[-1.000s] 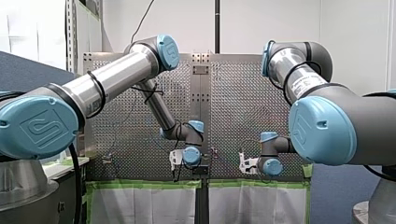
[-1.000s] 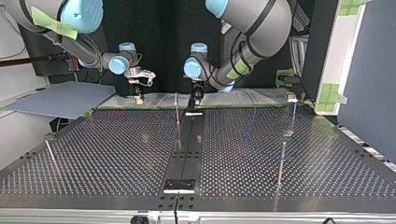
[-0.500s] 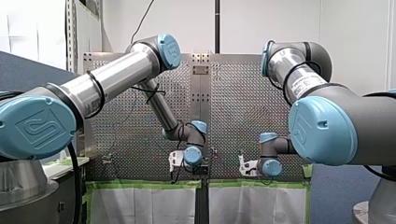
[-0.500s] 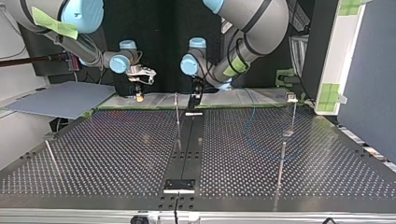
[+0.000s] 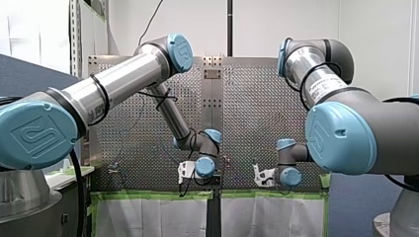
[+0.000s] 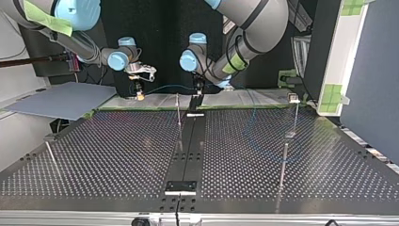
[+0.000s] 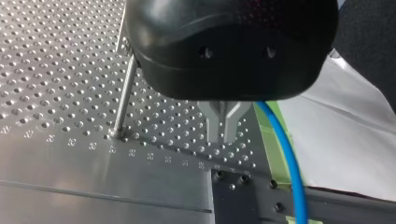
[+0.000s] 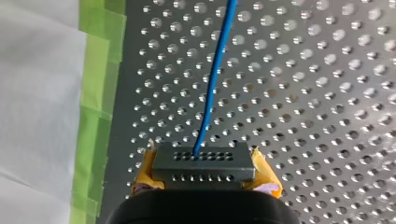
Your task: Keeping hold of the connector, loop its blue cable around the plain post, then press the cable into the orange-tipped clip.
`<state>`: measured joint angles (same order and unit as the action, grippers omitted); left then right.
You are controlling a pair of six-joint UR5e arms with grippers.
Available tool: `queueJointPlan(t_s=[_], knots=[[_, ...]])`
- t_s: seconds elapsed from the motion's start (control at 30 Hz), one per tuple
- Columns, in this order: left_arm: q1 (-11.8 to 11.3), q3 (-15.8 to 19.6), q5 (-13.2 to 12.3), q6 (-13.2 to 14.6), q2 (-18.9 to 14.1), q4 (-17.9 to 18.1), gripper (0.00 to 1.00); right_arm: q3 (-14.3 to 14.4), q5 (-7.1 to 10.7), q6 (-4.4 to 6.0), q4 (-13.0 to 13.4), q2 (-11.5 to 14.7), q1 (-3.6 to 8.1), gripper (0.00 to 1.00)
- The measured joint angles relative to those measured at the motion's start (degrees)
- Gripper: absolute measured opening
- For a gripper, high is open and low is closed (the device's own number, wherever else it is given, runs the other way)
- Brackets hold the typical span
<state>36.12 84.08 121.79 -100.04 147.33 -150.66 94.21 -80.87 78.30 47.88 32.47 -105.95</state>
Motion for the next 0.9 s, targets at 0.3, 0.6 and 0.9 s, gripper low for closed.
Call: queueJointPlan(t_s=[0.3, 0.6, 0.9], knots=[[0.76, 0.01, 0.99, 0.02, -1.09, -0.01, 0.0, 1.28, 1.29, 0.03, 0.84, 1.1, 0.05, 0.0], [1.09, 0.01, 1.62, 0.02, -2.41, -0.02, 0.0, 1.89, 2.03, 0.97, 1.1, 3.37, 0.52, 0.0], [0.53, 0.0, 1.17, 0.21, -2.45, 0.87, 0.0, 1.91, 1.79, 3.37, 1.14, 4.82, 1.3, 0.0]])
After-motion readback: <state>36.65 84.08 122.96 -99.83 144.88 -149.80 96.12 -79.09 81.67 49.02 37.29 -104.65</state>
